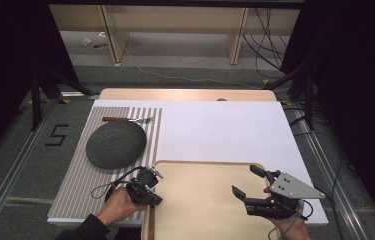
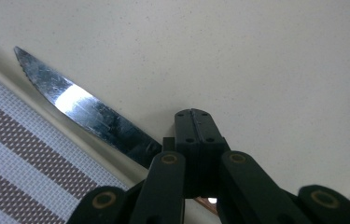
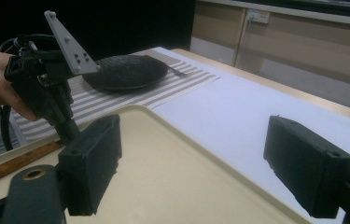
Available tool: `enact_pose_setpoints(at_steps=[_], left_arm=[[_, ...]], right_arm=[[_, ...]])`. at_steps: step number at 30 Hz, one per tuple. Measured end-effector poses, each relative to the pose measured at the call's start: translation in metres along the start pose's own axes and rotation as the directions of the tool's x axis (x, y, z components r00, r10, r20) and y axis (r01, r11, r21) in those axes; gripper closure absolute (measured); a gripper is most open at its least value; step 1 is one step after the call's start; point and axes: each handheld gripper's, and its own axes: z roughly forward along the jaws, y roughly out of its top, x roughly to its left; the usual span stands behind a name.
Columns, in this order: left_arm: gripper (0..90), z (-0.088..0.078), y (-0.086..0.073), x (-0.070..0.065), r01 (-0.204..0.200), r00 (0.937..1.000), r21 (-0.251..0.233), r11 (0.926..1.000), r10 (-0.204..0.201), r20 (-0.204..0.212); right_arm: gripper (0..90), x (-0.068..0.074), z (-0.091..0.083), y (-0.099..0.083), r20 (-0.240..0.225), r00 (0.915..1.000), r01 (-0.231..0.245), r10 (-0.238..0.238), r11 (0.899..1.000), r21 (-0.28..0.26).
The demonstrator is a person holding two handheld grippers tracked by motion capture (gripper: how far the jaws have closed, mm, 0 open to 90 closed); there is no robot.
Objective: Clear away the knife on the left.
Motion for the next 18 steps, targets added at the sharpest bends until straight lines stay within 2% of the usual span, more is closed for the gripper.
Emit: enact_pose_setpoints(at_steps=[5, 9, 12, 15, 16, 17, 18], left_arm=[[85.9, -0.005, 0.0, 0.0, 0.013, 0.9992, -0.043, 0.999, -0.012, 0.038], [75.6, -0.008, 0.0, -0.001, 0.011, 0.9979, -0.082, 0.9966, -0.006, 0.064], [60.7, -0.011, 0.0, -0.002, 0.03, 0.9969, -0.14, 0.9897, -0.02, 0.076], [50.2, -0.015, 0.0, -0.002, 0.023, 0.9976, -0.196, 0.9804, -0.009, 0.069], [46.7, -0.015, 0.0, -0.002, 0.023, 0.9976, -0.196, 0.9804, -0.009, 0.069], [43.2, -0.018, -0.001, -0.003, 0.013, 0.9977, -0.236, 0.9716, 0.003, 0.067], [40.9, -0.019, -0.001, -0.003, 0.012, 0.9979, -0.255, 0.9669, 0.005, 0.065]], right_arm=[[20.1, 0.0, 0.0, 0.0, -0.001, 1.0, 0.003, -0.003, 1.0, 0.0], [20.1, 0.0, 0.0, 0.0, -0.001, 1.0, 0.003, -0.003, 1.0, 0.0], [20.1, 0.0, 0.0, 0.0, -0.001, 1.0, 0.003, -0.003, 1.0, 0.0], [20.1, 0.0, 0.0, 0.0, -0.001, 1.0, 0.003, -0.003, 1.0, 0.001], [20.1, 0.0, 0.0, 0.0, -0.001, 1.0, 0.003, -0.003, 1.0, 0.001], [20.1, 0.0, 0.0, 0.0, -0.001, 1.0, 0.004, -0.004, 1.0, 0.0], [20.1, 0.0, 0.0, 0.0, -0.001, 1.0, 0.004, -0.004, 1.0, 0.0]])
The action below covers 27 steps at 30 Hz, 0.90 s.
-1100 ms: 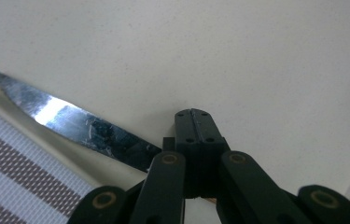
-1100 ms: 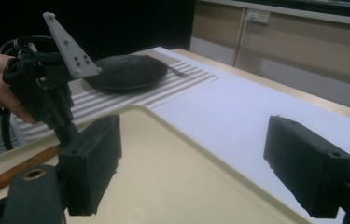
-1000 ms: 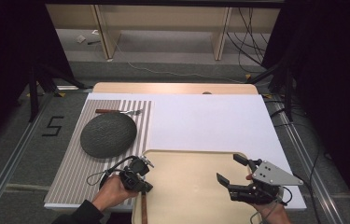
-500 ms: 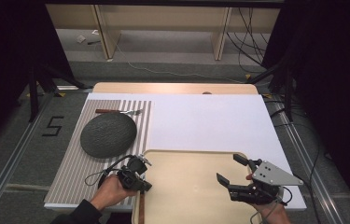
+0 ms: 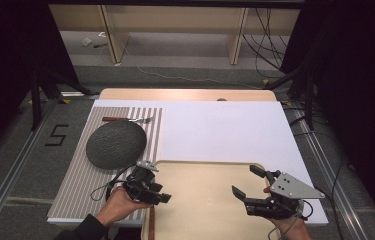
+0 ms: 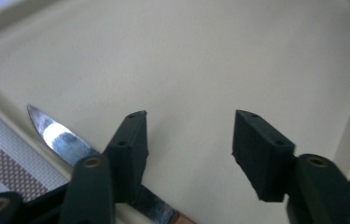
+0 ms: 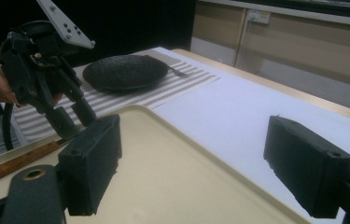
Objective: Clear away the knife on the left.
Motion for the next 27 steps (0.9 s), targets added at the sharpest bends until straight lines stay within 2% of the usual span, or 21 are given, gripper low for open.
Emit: enact_pose_setpoints(at_steps=[2, 4, 5, 8, 9, 10, 15, 21, 22, 23, 27], left_arm=[[36.3, -0.003, 0.0, -0.001, -0.009, 1.0, -0.039, 0.9992, 0.009, -0.001], [34.6, -0.003, 0.0, -0.001, -0.009, 1.0, -0.039, 0.9992, 0.009, -0.001], [30.0, -0.006, 0.0, -0.002, -0.009, 0.9998, -0.09, 0.9959, 0.01, 0.017], [26.7, -0.01, 0.0, -0.004, -0.02, 0.9995, -0.145, 0.9893, 0.023, 0.022], [26.1, -0.01, 0.0, -0.004, -0.02, 0.9995, -0.145, 0.9893, 0.023, 0.022], [25.7, -0.013, 0.0, -0.005, -0.032, 0.9991, -0.183, 0.9826, 0.036, 0.02], [23.6, -0.021, -0.002, -0.008, -0.064, 0.9971, -0.27, 0.9607, 0.073, 0.024], [20.4, -0.029, -0.006, -0.01, -0.089, 0.9946, -0.341, 0.9357, 0.102, 0.02], [19.4, -0.03, -0.007, -0.01, -0.091, 0.994, -0.35, 0.9322, 0.106, 0.025], [17.5, -0.03, -0.007, -0.01, -0.091, 0.994, -0.35, 0.9322, 0.106, 0.025], [15.8, -0.034, -0.009, -0.012, -0.113, 0.9906, -0.397, 0.9108, 0.134, 0.027]], right_arm=[[20.1, 0.0, 0.0, 0.0, 0.0, 1.0, 0.001, -0.001, 1.0, 0.0], [20.1, 0.0, 0.0, 0.0, 0.0, 1.0, 0.0, 0.0, 1.0, 0.0], [20.1, 0.0, 0.0, 0.0, 0.0, 1.0, 0.0, 0.0, 1.0, 0.0], [20.1, 0.0, 0.0, 0.0, -0.001, 1.0, 0.0, 0.0, 1.0, 0.0], [20.1, 0.0, 0.0, 0.0, -0.001, 1.0, 0.0, 0.0, 1.0, 0.0], [20.1, 0.0, 0.0, 0.0, 0.0, 1.0, 0.0, 0.0, 1.0, 0.0], [20.1, 0.0, 0.0, 0.0, 0.0, 1.0, 0.0, 0.0, 1.0, 0.0], [20.1, 0.0, 0.0, 0.0, 0.0, 1.0, -0.002, 0.002, 1.0, 0.0], [20.1, 0.0, 0.0, 0.0, -0.001, 1.0, -0.002, 0.002, 1.0, 0.0], [20.1, 0.0, 0.0, 0.0, 0.0, 1.0, -0.001, 0.001, 1.0, 0.0], [20.1, 0.0, 0.0, 0.0, 0.0, 1.0, -0.002, 0.002, 1.0, 0.0]])
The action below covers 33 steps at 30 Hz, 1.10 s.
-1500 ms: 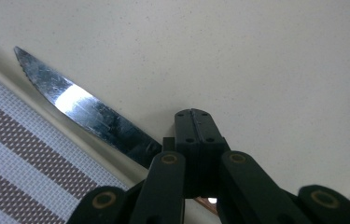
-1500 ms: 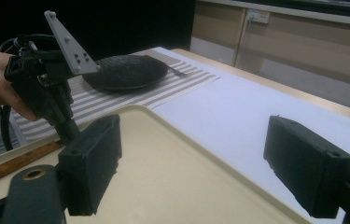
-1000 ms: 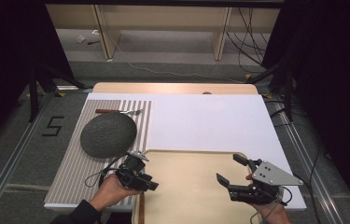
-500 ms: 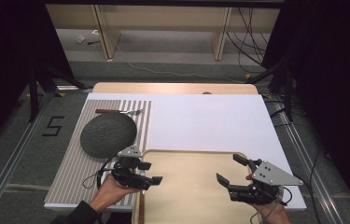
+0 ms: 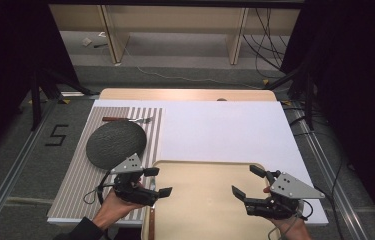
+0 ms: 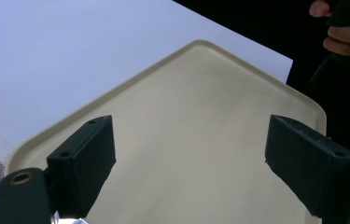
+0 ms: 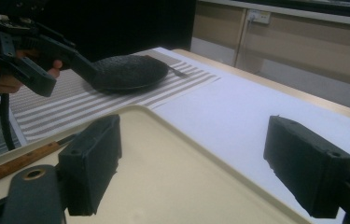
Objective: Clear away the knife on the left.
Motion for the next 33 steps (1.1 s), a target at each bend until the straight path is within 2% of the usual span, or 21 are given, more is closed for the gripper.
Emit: enact_pose_setpoints(at_steps=[7, 8, 12, 16, 18, 22, 26, 30, 33], left_arm=[[15.9, -0.006, -0.003, -0.004, -0.027, 0.9996, -0.033, 0.9991, 0.027, -0.013], [15.9, -0.009, -0.006, -0.006, -0.043, 0.9987, -0.04, 0.9983, 0.041, -0.031], [15.7, -0.013, -0.009, -0.009, -0.064, 0.9963, -0.055, 0.9965, 0.06, -0.061], [15.4, -0.016, -0.011, -0.01, -0.054, 0.9961, -0.064, 0.9965, 0.049, -0.073], [15.4, -0.021, -0.012, -0.012, -0.073, 0.9937, -0.089, 0.9934, 0.065, -0.091], [15.3, -0.026, -0.012, -0.013, -0.074, 0.9937, -0.112, 0.991, 0.064, -0.092], [15.3, -0.026, -0.013, -0.012, -0.071, 0.994, -0.107, 0.9917, 0.061, -0.09], [15.3, -0.022, -0.013, -0.013, -0.077, 0.9932, -0.076, 0.9941, 0.07, -0.093], [15.3, -0.021, -0.013, -0.014, -0.077, 0.9932, -0.072, 0.9944, 0.07, -0.093]], right_arm=[[20.1, 0.0, 0.0, 0.0, 0.001, 1.0, -0.002, 0.002, 1.0, 0.0], [20.1, 0.0, 0.0, 0.0, 0.0, 1.0, -0.001, 0.001, 1.0, -0.001], [20.1, 0.0, -0.001, 0.0, -0.001, 1.0, -0.002, 0.002, 1.0, 0.0], [20.1, 0.002, 0.0, 0.001, -0.002, 1.0, 0.004, -0.004, 1.0, -0.001], [20.1, 0.002, 0.0, 0.001, -0.003, 1.0, 0.005, -0.005, 1.0, -0.004], [20.1, 0.002, 0.0, 0.001, -0.002, 1.0, 0.002, -0.002, 1.0, -0.002], [20.1, 0.001, -0.001, 0.001, -0.002, 1.0, 0.002, -0.002, 1.0, -0.003], [20.1, 0.001, 0.0, 0.0, -0.002, 1.0, 0.003, -0.003, 1.0, -0.003], [20.1, 0.001, 0.0, 0.001, -0.002, 1.0, 0.004, -0.004, 1.0, -0.002]])
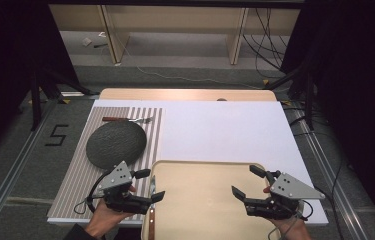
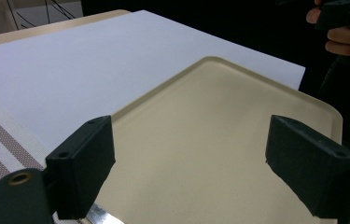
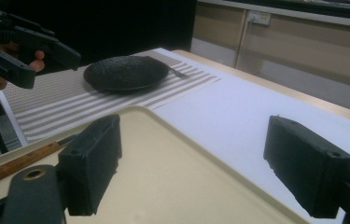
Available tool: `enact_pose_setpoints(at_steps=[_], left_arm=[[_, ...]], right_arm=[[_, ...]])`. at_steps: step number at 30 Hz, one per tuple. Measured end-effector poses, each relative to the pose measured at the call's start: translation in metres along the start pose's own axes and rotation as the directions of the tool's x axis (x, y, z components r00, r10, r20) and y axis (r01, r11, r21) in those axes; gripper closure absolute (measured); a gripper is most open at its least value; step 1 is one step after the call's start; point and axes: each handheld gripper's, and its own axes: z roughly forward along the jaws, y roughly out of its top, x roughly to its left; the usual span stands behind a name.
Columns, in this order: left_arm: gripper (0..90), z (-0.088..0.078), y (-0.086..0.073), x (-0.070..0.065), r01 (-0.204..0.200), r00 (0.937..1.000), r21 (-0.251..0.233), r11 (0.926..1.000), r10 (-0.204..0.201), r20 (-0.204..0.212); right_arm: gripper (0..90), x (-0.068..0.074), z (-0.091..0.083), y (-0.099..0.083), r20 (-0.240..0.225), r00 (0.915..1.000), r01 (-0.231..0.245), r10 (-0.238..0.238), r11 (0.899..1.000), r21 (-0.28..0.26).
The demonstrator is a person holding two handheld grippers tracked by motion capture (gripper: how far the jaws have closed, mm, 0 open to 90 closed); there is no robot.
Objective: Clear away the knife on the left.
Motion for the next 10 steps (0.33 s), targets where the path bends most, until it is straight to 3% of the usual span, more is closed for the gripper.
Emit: enact_pose_setpoints(at_steps=[10], left_arm=[[15.3, 0.0026, -0.0003, 0.0001, 0.008, 0.9999, 0.02, 0.9998, -0.008, 0.012]], right_arm=[[20.1, 0.0002, -0.0001, 0.0, 0.0, 1.0, 0.001, -0.001, 1.0, 0.001]])
